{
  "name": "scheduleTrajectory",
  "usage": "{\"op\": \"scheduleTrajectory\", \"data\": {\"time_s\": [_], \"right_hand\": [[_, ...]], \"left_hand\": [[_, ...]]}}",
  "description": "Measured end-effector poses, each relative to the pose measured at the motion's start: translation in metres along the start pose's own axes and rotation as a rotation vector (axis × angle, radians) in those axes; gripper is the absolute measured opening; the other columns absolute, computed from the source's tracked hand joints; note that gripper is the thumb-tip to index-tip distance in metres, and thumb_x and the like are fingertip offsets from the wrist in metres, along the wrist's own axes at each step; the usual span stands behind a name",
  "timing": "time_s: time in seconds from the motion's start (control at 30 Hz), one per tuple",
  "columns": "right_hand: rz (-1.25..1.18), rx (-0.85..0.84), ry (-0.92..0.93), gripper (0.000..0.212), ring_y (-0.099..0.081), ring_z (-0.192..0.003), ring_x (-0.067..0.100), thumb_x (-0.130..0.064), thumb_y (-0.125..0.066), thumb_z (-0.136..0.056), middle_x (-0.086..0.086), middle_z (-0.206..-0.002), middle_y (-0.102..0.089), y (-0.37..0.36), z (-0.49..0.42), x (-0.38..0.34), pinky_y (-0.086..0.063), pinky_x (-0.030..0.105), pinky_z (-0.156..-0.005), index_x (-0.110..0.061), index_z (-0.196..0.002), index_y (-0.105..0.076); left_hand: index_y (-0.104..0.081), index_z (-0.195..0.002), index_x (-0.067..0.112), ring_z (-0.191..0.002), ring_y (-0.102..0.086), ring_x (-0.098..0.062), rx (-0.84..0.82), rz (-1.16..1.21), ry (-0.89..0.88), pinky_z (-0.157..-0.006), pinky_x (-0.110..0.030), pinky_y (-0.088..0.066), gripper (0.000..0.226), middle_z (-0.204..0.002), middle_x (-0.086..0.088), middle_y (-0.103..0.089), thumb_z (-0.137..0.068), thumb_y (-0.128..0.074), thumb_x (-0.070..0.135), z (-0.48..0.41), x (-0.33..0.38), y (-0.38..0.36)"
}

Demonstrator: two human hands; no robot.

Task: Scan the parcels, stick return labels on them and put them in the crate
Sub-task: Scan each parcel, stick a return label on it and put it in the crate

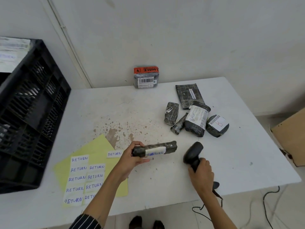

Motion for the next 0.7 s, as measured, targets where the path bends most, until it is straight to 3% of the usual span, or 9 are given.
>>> {"op": "scheduleTrajectory", "data": {"time_s": [0.1, 0.2, 0.3, 0.37, 0.5, 0.7], "right_hand": [[-0.418, -0.108, -0.073, 0.022, -0.052, -0.075, 0.020, -0.015, -0.061, -0.086, 0.008, -0.093, -0.056, 0.004, 0.010, -0.012, -0.038, 0.029, -0.059, -0.010, -0.101, -0.046], [-0.641, -0.146, -0.098, 0.017, -0.057, -0.070, 0.023, -0.019, -0.061, -0.088, 0.011, -0.084, -0.059, 0.009, 0.021, -0.032, -0.043, 0.029, -0.058, -0.011, -0.097, -0.049], [-0.821, -0.187, -0.093, 0.014, -0.052, -0.055, 0.018, -0.016, -0.061, -0.089, 0.012, -0.066, -0.055, 0.017, 0.033, -0.055, -0.044, 0.028, -0.056, -0.005, -0.090, -0.052], [-0.895, -0.237, -0.061, 0.016, -0.047, -0.049, 0.016, -0.014, -0.061, -0.089, 0.013, -0.059, -0.051, 0.023, 0.043, -0.070, -0.042, 0.025, -0.050, -0.003, -0.085, -0.051], [-0.967, -0.310, -0.014, 0.019, -0.046, -0.045, 0.017, -0.014, -0.063, -0.087, 0.012, -0.057, -0.052, 0.032, 0.065, -0.094, -0.041, 0.023, -0.048, 0.000, -0.081, -0.053], [-0.949, -0.413, 0.055, 0.019, -0.046, -0.044, 0.016, -0.016, -0.063, -0.087, 0.012, -0.049, -0.051, 0.036, 0.091, -0.117, -0.041, 0.021, -0.048, 0.001, -0.085, -0.055]], "left_hand": [[-0.054, -0.087, 0.005, -0.094, -0.053, -0.033, 0.023, 0.069, 0.011, -0.080, -0.028, -0.056, 0.022, -0.095, -0.013, -0.043, -0.086, -0.051, -0.016, -0.003, -0.004, 0.003], [-0.056, -0.087, 0.003, -0.087, -0.055, -0.026, 0.016, 0.083, -0.006, -0.084, -0.032, -0.056, 0.006, -0.088, -0.013, -0.044, -0.090, -0.055, -0.003, -0.003, -0.006, 0.009], [-0.058, -0.107, 0.013, -0.099, -0.061, -0.025, 0.017, -0.016, 0.000, -0.091, -0.036, -0.053, 0.026, -0.105, -0.010, -0.057, -0.085, -0.064, 0.000, -0.005, -0.004, 0.016], [-0.058, -0.113, 0.021, -0.105, -0.060, -0.022, 0.075, -0.076, 0.030, -0.094, -0.035, -0.050, 0.038, -0.112, -0.005, -0.060, -0.082, -0.069, 0.002, -0.011, -0.004, 0.021], [-0.061, -0.107, 0.024, -0.103, -0.059, -0.021, 0.113, -0.096, 0.030, -0.090, -0.041, -0.048, 0.038, -0.111, 0.000, -0.063, -0.079, -0.072, 0.001, -0.020, 0.002, 0.028], [-0.060, -0.102, 0.020, -0.093, -0.062, -0.018, 0.093, -0.087, -0.053, -0.076, -0.026, -0.054, 0.048, -0.108, -0.005, -0.062, -0.073, -0.067, -0.017, -0.028, 0.018, 0.032]]}}
Point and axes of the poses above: each hand's wrist, its own z-axis away from the middle knuckle, its own y-axis out of the back of the hand, x = y × z, the point moved 2 cm from there along -z, towards the middle knuckle
